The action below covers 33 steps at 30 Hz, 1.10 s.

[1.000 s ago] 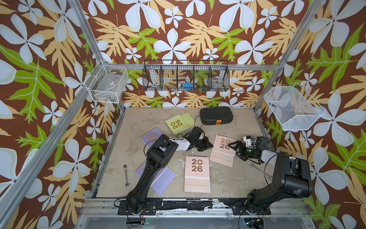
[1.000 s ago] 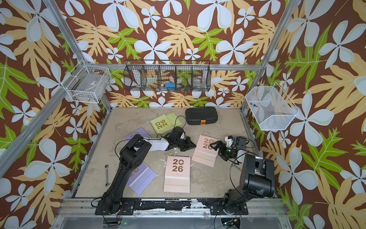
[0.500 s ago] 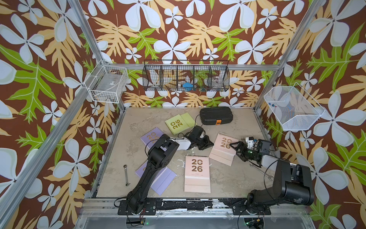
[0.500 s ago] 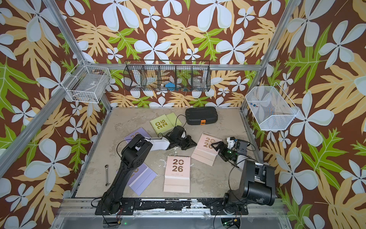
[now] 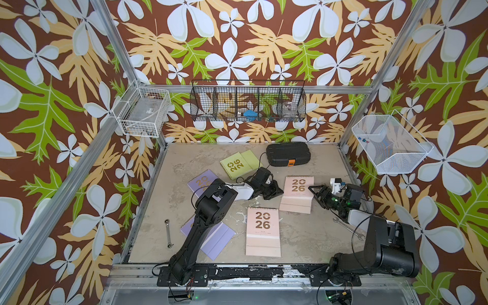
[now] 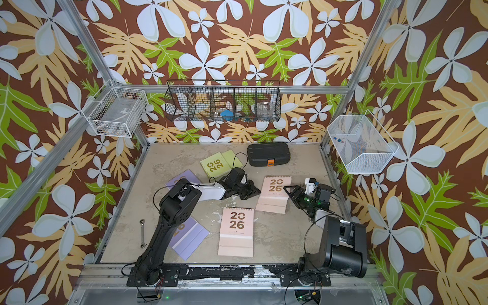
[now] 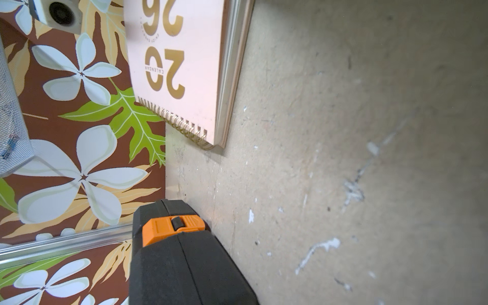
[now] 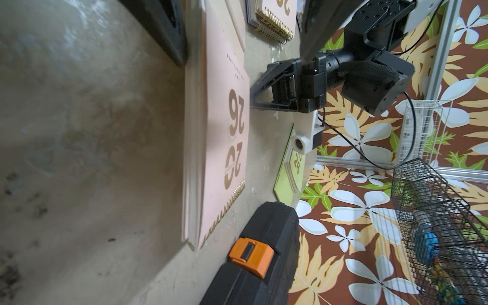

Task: Stack the calendars
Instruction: Pick up the calendar at the center of the board.

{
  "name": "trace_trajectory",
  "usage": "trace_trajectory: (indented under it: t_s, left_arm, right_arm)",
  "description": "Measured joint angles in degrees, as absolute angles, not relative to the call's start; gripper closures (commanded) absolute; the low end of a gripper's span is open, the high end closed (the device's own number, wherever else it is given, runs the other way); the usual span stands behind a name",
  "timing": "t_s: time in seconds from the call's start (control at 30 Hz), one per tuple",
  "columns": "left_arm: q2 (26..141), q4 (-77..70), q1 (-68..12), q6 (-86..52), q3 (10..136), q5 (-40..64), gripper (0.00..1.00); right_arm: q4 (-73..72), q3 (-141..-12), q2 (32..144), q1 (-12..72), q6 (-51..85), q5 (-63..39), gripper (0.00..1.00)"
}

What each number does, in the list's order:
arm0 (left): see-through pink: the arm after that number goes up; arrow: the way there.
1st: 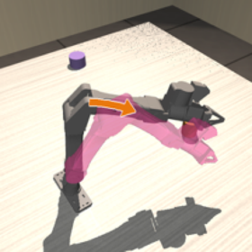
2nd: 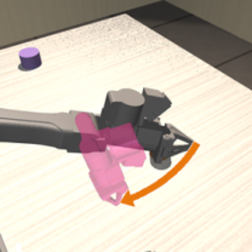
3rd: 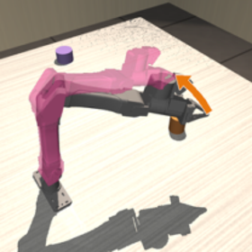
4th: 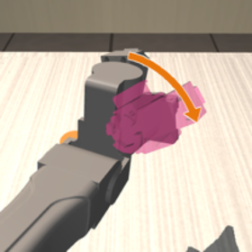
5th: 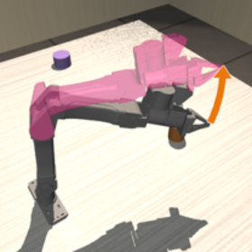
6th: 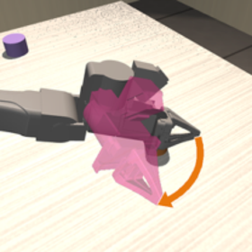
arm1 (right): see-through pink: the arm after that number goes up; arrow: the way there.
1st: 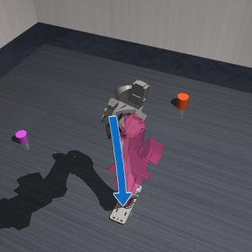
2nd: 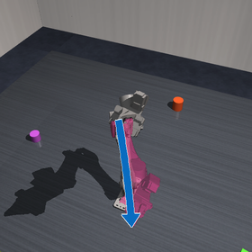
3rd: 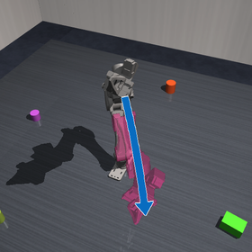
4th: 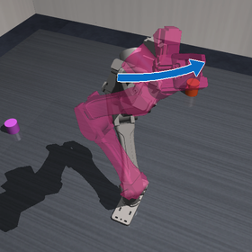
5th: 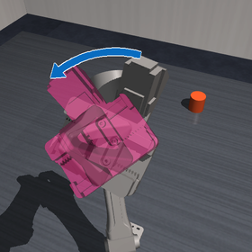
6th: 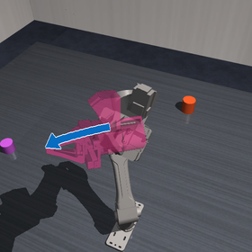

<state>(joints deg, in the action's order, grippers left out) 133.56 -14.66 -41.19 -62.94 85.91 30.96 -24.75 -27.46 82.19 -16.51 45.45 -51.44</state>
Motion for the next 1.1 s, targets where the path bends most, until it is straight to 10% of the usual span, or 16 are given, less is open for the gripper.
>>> trace_trajectory:
  t_s: [1.1]
  left_arm:
    - [132.25, -14.59, -40.77, -64.01, 83.35, 36.53, 0.9]
  right_arm:
    - [-27.35, -31.99, 85.73, -13.89, 54.22, -58.41, 0.41]
